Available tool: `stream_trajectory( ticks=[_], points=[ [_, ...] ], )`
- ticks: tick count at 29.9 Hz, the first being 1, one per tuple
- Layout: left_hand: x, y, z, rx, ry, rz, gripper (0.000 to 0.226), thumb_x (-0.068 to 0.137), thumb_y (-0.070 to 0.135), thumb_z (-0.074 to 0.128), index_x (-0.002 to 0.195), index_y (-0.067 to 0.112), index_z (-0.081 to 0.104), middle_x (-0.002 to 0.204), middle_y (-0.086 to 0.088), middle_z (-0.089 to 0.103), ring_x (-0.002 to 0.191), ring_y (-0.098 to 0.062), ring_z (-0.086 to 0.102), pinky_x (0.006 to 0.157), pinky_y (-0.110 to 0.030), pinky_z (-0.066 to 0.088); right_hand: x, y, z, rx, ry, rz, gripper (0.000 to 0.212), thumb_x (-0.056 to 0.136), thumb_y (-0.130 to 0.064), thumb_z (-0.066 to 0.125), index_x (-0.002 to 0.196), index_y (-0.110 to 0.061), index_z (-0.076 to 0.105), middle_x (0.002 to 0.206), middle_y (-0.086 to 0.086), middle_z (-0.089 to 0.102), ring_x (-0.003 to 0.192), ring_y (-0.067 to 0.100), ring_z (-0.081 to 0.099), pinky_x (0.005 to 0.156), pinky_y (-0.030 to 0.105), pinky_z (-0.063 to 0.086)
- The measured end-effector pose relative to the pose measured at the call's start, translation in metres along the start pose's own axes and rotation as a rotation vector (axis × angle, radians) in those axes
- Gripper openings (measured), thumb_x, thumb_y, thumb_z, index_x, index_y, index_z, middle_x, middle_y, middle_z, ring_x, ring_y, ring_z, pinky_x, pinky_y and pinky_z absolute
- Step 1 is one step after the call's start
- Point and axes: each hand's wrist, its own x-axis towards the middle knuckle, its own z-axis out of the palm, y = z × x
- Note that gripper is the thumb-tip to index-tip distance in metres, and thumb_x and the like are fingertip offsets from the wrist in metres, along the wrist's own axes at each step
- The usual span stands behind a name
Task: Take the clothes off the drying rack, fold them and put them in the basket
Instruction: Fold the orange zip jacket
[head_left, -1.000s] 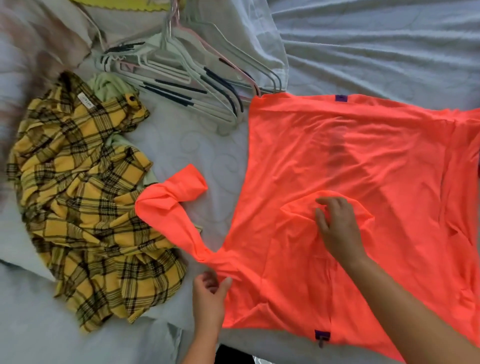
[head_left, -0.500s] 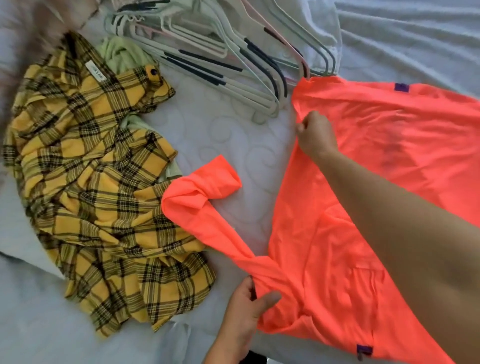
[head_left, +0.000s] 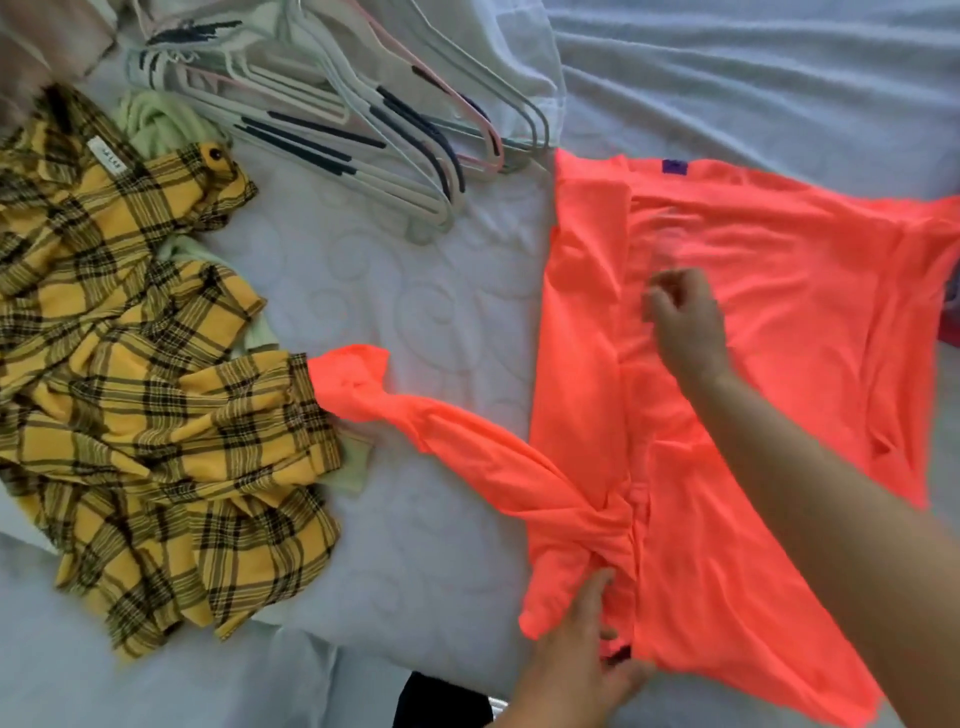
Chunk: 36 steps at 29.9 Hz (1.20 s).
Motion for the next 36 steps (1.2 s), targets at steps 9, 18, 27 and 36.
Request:
stream_trajectory(
  ticks=[9,18,27,36],
  points=[
    [0.028,-0.021,-0.087,-0.820,0.790,-0.046,0.006,0.092,0.009,0.052,0.097,0.008,0.050,0.088,-0.011,0.062,0.071,-0.011,0.063,0.056,-0.014,0.051,-0.131,0.041,-0.027,-0.463,-0.808,-0.318,0.033,0.081,-0.017,0.053,0.113,-0.011,0.058,0.111,0.006,0.060,0.097,0.009,0.053,0.085,0.022,0.038],
    [0.078,0.017,-0.220,-0.911,1.028,-0.109,0.018,0.083,0.008,0.065,0.078,0.017,0.050,0.065,-0.003,0.052,0.032,-0.003,0.047,0.031,-0.010,0.031,-0.148,0.060,-0.040,-0.595,-0.771,-0.367,0.026,0.084,-0.029,0.051,0.104,-0.015,0.060,0.102,0.002,0.057,0.100,0.021,0.054,0.074,0.032,0.039],
    [0.021,0.164,-0.192,-0.471,1.014,0.798,0.032,0.074,0.007,0.066,0.092,0.021,0.044,0.084,0.003,0.050,0.071,0.001,0.055,0.072,-0.020,0.046,-0.153,0.079,-0.070,0.048,-0.565,0.062,0.022,0.075,-0.033,0.052,0.072,-0.012,0.060,0.058,-0.009,0.047,0.055,0.001,0.040,0.056,0.021,0.032],
    [0.130,0.174,-0.169,0.153,0.863,0.277,0.035,0.079,0.026,0.070,0.101,0.006,0.051,0.095,-0.011,0.052,0.089,-0.020,0.049,0.089,-0.037,0.043,-0.148,0.102,-0.068,0.178,-0.432,0.223,0.006,0.079,-0.018,0.056,0.073,-0.017,0.058,0.064,-0.008,0.049,0.056,-0.001,0.043,0.057,0.016,0.034]
  ],
)
